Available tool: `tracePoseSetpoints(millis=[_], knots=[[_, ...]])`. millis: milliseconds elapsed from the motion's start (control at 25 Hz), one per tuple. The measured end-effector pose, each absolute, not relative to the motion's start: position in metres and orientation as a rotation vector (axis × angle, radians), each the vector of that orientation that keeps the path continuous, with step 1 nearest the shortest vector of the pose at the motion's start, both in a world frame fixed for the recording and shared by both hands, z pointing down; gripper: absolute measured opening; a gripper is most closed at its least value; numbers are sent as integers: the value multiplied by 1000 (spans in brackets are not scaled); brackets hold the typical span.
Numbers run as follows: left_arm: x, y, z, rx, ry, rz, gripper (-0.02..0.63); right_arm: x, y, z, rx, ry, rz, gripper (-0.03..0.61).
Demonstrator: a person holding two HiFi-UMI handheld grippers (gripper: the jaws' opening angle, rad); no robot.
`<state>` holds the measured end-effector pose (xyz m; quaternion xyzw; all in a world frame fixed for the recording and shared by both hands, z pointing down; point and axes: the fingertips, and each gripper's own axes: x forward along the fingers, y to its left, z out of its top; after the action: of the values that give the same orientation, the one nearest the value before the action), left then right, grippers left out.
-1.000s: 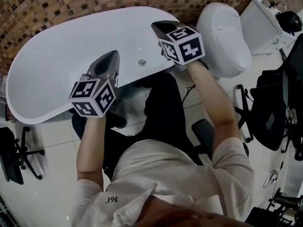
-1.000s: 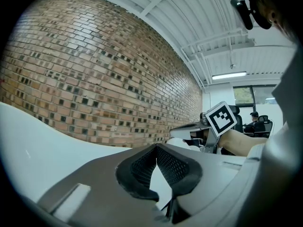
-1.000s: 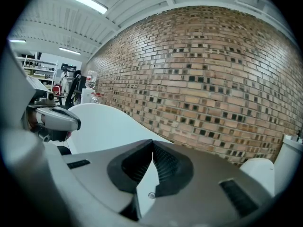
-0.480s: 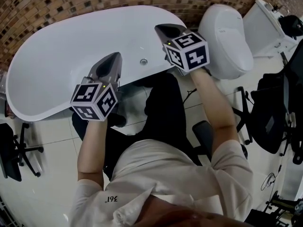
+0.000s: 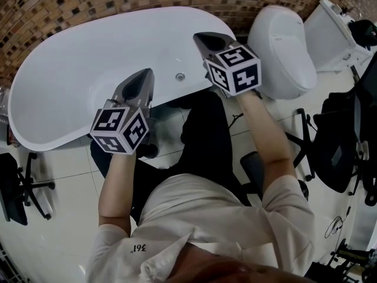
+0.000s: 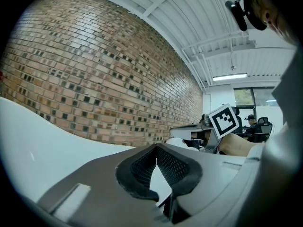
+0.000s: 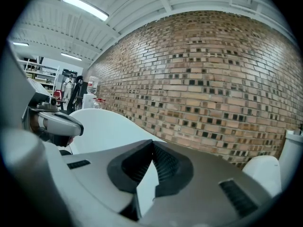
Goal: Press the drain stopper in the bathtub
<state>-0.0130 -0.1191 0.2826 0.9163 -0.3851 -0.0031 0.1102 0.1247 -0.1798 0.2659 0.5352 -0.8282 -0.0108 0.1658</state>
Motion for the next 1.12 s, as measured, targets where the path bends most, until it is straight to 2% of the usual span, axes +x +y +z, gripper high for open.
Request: tracePoseSetpoints(millis=[1120], knots=[[-4, -117, 306, 2655, -1115, 42, 8, 131, -148, 289, 1640, -2443, 13, 14]])
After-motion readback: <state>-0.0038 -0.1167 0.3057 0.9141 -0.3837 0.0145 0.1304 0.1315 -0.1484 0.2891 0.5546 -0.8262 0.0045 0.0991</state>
